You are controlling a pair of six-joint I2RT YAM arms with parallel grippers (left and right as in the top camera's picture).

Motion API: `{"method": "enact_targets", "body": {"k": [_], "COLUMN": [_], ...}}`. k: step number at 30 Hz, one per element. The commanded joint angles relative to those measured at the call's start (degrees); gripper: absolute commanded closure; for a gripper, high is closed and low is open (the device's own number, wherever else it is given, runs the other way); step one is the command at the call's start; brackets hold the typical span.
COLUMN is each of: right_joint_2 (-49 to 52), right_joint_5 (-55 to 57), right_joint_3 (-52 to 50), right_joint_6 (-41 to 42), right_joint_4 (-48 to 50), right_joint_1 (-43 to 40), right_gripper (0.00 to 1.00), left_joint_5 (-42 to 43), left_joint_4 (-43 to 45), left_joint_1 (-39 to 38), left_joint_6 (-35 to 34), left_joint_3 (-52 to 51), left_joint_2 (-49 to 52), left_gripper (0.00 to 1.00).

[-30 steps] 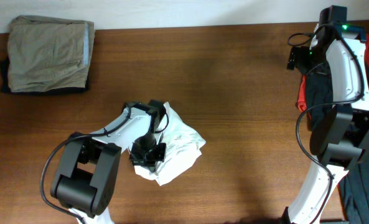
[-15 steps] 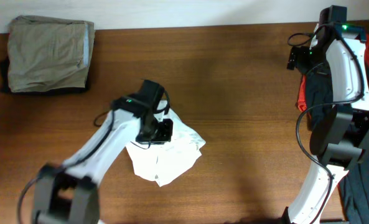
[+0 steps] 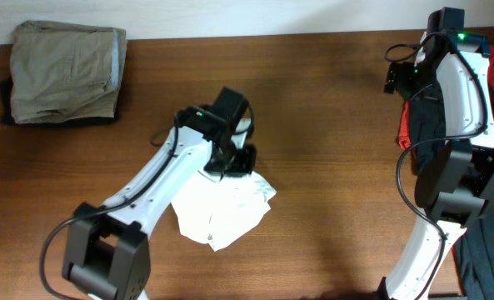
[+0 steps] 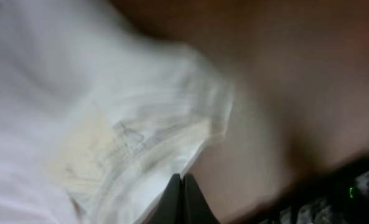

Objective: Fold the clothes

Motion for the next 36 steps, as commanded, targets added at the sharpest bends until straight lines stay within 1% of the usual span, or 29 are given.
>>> {"method": "enact_targets", "body": {"k": [1,3,4,5,7,10,13,15,16,17,18,19,20,21,22,23,24,25,26,27,30,31,33,34,35,36], "right_joint_2": [-0.44,-0.44,-0.44,-0.44,-0.44,-0.44,-0.44,-0.44,-0.44,-0.44,-0.44,-0.44,-0.44,-0.44,-0.44,-0.44,-0.44,-0.44,-0.44,-0.44,-0.44,-0.44,-0.44,-0.44,-0.44,-0.44], "right_joint_5": [1.07,1.09,1.09,1.09,1.07,1.09,1.09,1.09,1.09,1.09,1.09,1.09,1.09,1.09,1.09,1.09,1.09,1.09,1.09,1.09,1.09,1.09,1.09,1.09,1.09,1.09], "right_joint_3": [0.85,0.85,0.85,0.85,0.85,0.85,0.85,0.85,0.85,0.85,0.85,0.85,0.85,0.85,0.85,0.85,0.85,0.85,0.85,0.85,0.85,0.85,0.85,0.85,0.85,0.85], "right_joint_6": [0.13,0.13,0.13,0.13,0.13,0.11,0.13,0.11,0.13,0.13,0.13,0.13,0.13,0.13,0.13,0.13,0.11,0.13,0.13,0.11,0.11,0.13,0.11,0.13,0.13,0.13], "right_joint_4": [0.02,0.02,0.02,0.02,0.02,0.02,0.02,0.02,0.02,0.02,0.02,0.02,0.02,0.02,0.02,0.02,0.02,0.02,0.02,0.02,0.02,0.02,0.02,0.02,0.02,0.02], "right_joint_1": [0.17,0.17,0.17,0.17,0.17,0.17,0.17,0.17,0.17,0.17,0.17,0.17,0.17,0.17,0.17,0.17,0.17,0.17,0.17,0.17,0.17,0.17,0.17,0.17,0.17,0.17], "right_gripper": [0.01,0.01,0.01,0.01,0.01,0.01,0.01,0.01,0.01,0.01,0.01,0.01,0.02,0.01,0.01,0.01,0.01,0.01,0.01,0.01,0.01,0.01,0.01,0.01,0.01,0.01], "left_joint_5": [-6.86,-3.8,1.92,5.49,5.81,6.73,13.18,15.5,18.6,20.81,20.76,17.7,10.51,-0.72,-8.33,-14.21,-18.53,-19.82,-19.69,-14.34,3.08,8.37,14.43,17.53,19.98,19.98], "left_joint_4": [6.6,6.14,5.18,4.37,1.99,-3.8,-7.39,-7.89,-8.02,-8.9,-11.61,-15.93,-19.43,-22.16,-22.45,-21.88,-20.85,-20.15,-20.04,-20.24,-21.55,-22.75,-25.31,-27.17,-28.48,-28.48], "left_joint_1": [0.11,-0.02,-0.15,-0.46,-1.57,-4.72,-7.41,-9.97,-11.19,-11.5,-11.47,-10.99,-10.21,-8.66,-6.88,-4.83,-1.77,1.4,7.48,14.14,24.74,27.78,29.88,30.18,29.86,29.24], "left_joint_6": [-2.12,-3.39,-3.39,-3.41,-4.44,-4.44,-4.07,-3.74,-2.03,2.19,4.74,7.98,7.93,7.89,7.89,7.91,7.91,7.93,8.59,15.41,28.35,36.76,48.87,53.55,56.08,56.08], "left_joint_3": [0.79,0.57,0.57,0.57,0.57,0.57,0.59,0.59,0.92,2.25,5.4,11.61,17.88,25.24,29.83,32.7,34.36,34.58,34.56,34.42,34.34,34.34,34.34,34.34,34.34,34.34], "left_joint_2": [0.87,4.83,7.91,10.23,13.64,17.18,17.33,17.33,17.31,17.27,17.27,17.22,17.22,17.22,17.22,17.22,17.22,17.22,17.53,18.27,21.57,24.09,27.78,29.55,32.7,34.53], "left_gripper": [0.99,0.99,1.0,0.99,1.0,1.0,0.99,1.0,1.0,1.0,1.0,1.0,1.0,1.0,0.85,0.25,0.01,0.01,0.01,0.01,0.01,0.01,0.01,0.01,0.01,0.01]}}
